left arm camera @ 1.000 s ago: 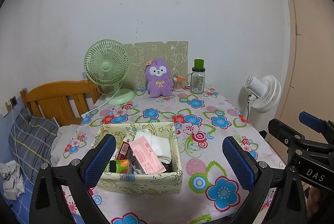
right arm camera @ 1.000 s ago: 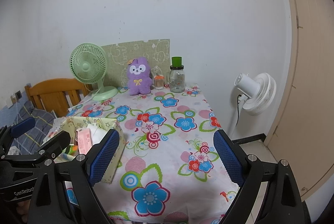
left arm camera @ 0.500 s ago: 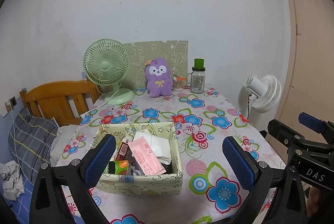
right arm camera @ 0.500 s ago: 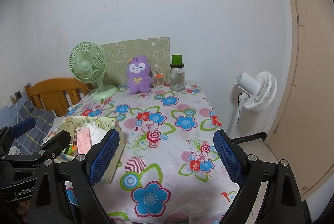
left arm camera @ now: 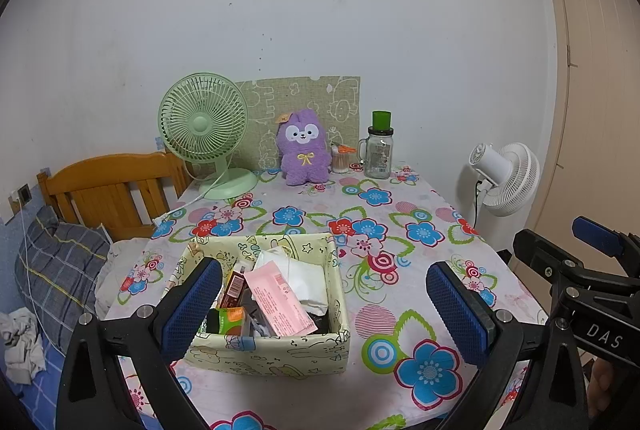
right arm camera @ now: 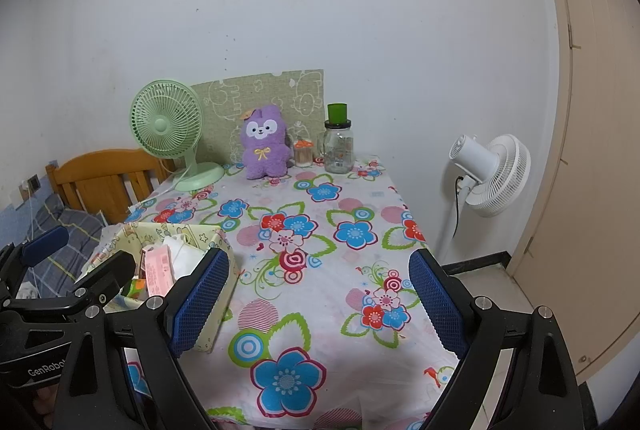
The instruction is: Organize soft objects
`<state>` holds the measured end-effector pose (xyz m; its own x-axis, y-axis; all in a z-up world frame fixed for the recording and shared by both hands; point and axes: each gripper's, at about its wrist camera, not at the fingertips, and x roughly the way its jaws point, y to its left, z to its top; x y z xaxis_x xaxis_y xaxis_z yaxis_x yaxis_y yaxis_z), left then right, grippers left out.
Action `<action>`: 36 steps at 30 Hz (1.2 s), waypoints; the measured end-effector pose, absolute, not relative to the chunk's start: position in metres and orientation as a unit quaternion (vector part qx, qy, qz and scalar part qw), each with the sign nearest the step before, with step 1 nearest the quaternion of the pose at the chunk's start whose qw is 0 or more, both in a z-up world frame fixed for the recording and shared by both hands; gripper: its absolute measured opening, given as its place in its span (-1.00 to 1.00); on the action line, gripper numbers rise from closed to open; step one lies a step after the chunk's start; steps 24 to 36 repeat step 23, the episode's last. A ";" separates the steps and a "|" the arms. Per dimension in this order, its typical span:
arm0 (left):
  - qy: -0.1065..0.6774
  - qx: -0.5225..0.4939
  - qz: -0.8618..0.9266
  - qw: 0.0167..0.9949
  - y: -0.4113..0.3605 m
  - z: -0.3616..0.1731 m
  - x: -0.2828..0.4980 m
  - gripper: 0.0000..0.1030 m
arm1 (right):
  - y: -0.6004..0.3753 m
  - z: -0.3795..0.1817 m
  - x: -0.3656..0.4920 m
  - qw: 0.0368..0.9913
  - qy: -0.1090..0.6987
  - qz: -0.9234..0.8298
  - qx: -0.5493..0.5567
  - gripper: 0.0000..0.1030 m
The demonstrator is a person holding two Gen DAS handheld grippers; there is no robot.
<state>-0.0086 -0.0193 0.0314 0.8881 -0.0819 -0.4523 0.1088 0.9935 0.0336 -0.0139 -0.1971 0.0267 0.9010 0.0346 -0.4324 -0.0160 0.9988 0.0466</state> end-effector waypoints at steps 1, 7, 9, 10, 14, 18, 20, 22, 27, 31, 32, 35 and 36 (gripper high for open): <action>0.231 0.029 -0.050 0.971 -0.019 0.032 -0.008 0.99 | -0.197 0.027 -0.014 0.975 0.223 0.013 0.021 0.81; 0.231 0.029 -0.050 0.971 -0.019 0.031 -0.008 0.99 | -0.197 0.026 -0.014 0.974 0.224 0.013 0.022 0.81; 0.231 0.029 -0.050 0.971 -0.020 0.031 -0.008 0.99 | -0.197 0.026 -0.014 0.974 0.224 0.014 0.023 0.81; 0.231 0.030 -0.050 0.971 -0.019 0.031 -0.008 0.99 | -0.197 0.026 -0.014 0.974 0.223 0.013 0.022 0.81; 0.231 0.029 -0.049 0.971 -0.019 0.031 -0.008 0.99 | -0.198 0.026 -0.014 0.974 0.224 0.012 0.022 0.81; 0.231 0.029 -0.049 0.971 -0.019 0.031 -0.008 0.99 | -0.198 0.026 -0.014 0.974 0.224 0.012 0.021 0.81; 0.231 0.029 -0.050 0.971 -0.019 0.031 -0.008 0.99 | -0.198 0.026 -0.014 0.974 0.224 0.012 0.021 0.81; 0.231 0.030 -0.050 0.971 -0.019 0.031 -0.008 0.99 | -0.198 0.026 -0.014 0.974 0.224 0.012 0.021 0.81; 0.231 0.030 -0.049 0.971 -0.019 0.031 -0.008 0.99 | -0.198 0.026 -0.014 0.974 0.224 0.012 0.021 0.81; 0.231 0.030 -0.049 0.971 -0.019 0.031 -0.008 0.99 | -0.198 0.026 -0.014 0.974 0.224 0.012 0.021 0.81; 0.231 0.030 -0.049 0.971 -0.019 0.031 -0.008 0.99 | -0.198 0.026 -0.014 0.974 0.224 0.012 0.021 0.81; 0.231 0.030 -0.049 0.971 -0.019 0.031 -0.008 0.99 | -0.198 0.026 -0.014 0.974 0.224 0.012 0.021 0.81; 0.231 0.030 -0.049 0.971 -0.019 0.031 -0.008 0.99 | -0.198 0.026 -0.014 0.974 0.224 0.012 0.021 0.81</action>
